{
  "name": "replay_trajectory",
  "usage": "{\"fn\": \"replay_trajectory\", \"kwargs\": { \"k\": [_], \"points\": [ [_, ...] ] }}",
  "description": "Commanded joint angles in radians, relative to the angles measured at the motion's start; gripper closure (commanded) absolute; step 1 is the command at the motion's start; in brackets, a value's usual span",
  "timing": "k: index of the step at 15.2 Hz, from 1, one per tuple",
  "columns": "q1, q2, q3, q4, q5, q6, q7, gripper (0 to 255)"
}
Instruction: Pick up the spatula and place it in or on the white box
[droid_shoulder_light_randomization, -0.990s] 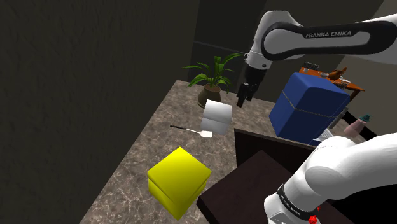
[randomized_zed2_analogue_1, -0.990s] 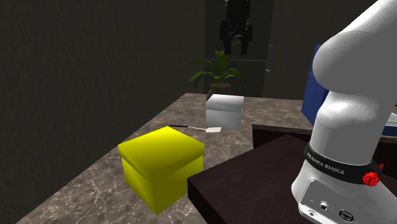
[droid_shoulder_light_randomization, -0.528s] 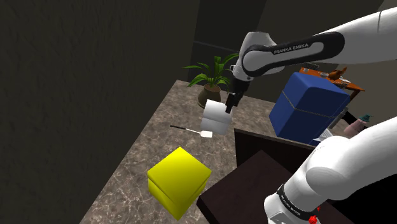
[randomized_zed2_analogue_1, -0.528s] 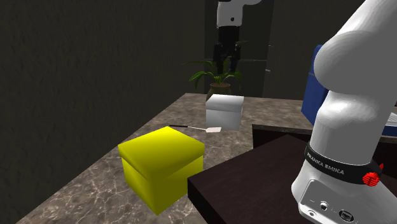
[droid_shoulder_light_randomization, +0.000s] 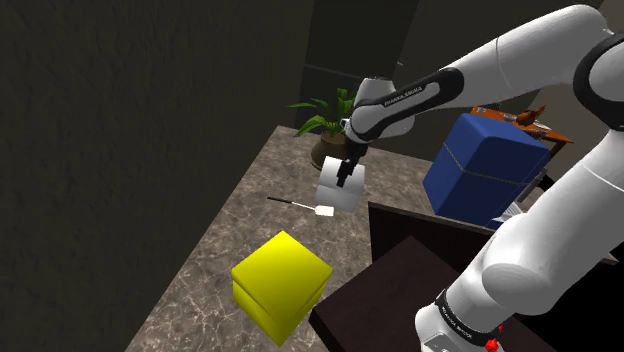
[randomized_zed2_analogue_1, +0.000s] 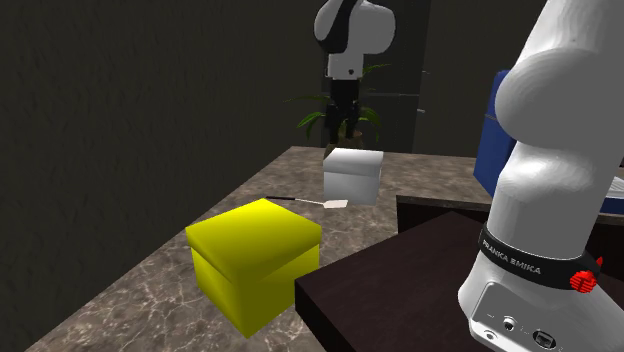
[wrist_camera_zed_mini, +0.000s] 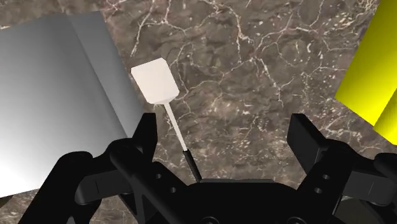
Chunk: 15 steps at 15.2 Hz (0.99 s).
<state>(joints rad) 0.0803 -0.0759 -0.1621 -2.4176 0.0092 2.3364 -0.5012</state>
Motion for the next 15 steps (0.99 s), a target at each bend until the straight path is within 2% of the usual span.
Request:
{"fn": "replay_trajectory", "kwargs": {
  "k": [1,9,15],
  "points": [
    [0.005,0.084,-0.003,0.028,0.023,0.062,-0.051,0],
    [-0.017,0.406,0.036,0.218,0.120,0.210,-0.239,0],
    [-0.050,0.639,0.088,0.412,0.147,0.265,-0.340,0]
  ]
}}
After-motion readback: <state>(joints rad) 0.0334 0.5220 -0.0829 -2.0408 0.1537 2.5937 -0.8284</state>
